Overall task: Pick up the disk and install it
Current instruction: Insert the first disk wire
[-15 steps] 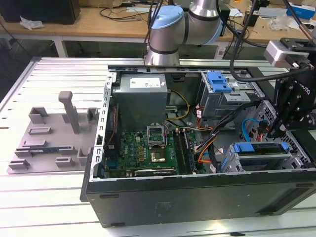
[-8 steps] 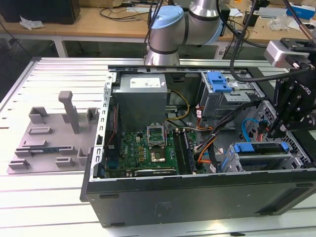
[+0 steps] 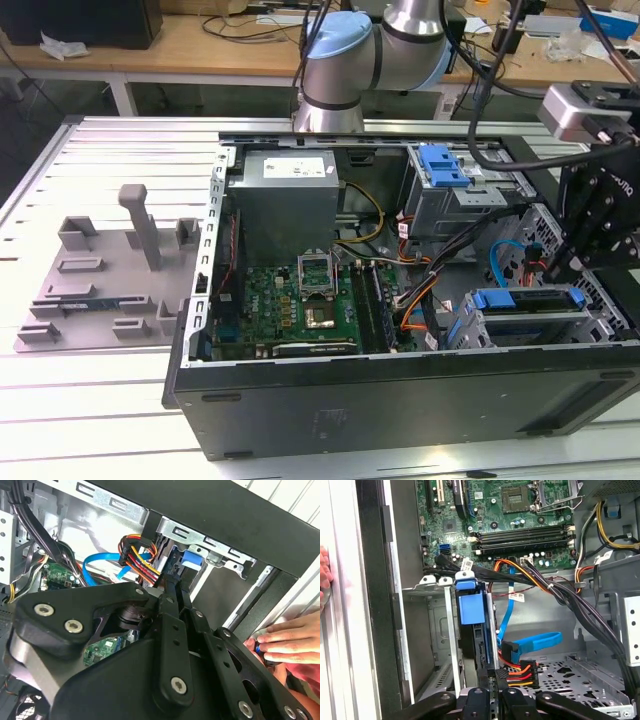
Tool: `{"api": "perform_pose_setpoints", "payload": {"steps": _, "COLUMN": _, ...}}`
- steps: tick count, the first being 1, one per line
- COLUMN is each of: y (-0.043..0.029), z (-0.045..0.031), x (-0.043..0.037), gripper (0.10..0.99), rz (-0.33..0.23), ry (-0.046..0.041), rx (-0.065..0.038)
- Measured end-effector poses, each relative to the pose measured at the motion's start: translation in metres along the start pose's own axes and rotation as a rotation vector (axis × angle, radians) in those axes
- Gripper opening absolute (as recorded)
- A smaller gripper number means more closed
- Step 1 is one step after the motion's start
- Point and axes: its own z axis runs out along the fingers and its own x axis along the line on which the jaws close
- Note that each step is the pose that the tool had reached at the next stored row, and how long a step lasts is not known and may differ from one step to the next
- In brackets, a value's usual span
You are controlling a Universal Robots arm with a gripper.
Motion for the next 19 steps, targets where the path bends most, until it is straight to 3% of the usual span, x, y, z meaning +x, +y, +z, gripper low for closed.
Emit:
{"api": "perform_pose_setpoints", "payload": {"steps": 3, "y": -0.0001, "z": 0.0, "x": 0.0008, "gripper": 0.165, "rz": -0.01, "ry": -0.0001, "rx": 0.002}}
{"api": "perform_pose_setpoints", "payload": {"steps": 9, "y": 0.0048, "z": 0.0004, "x": 0.0015, "gripper": 0.165, "rz": -0.032, "ry": -0.0017, "rx": 0.023}}
{"api": "perform_pose_setpoints", "payload": {"steps": 19, "y": 0.0048, "z": 0.0008, "x": 0.0016, "gripper": 0.165, "rz": -0.032, "ry": -0.0017, "rx": 0.023}}
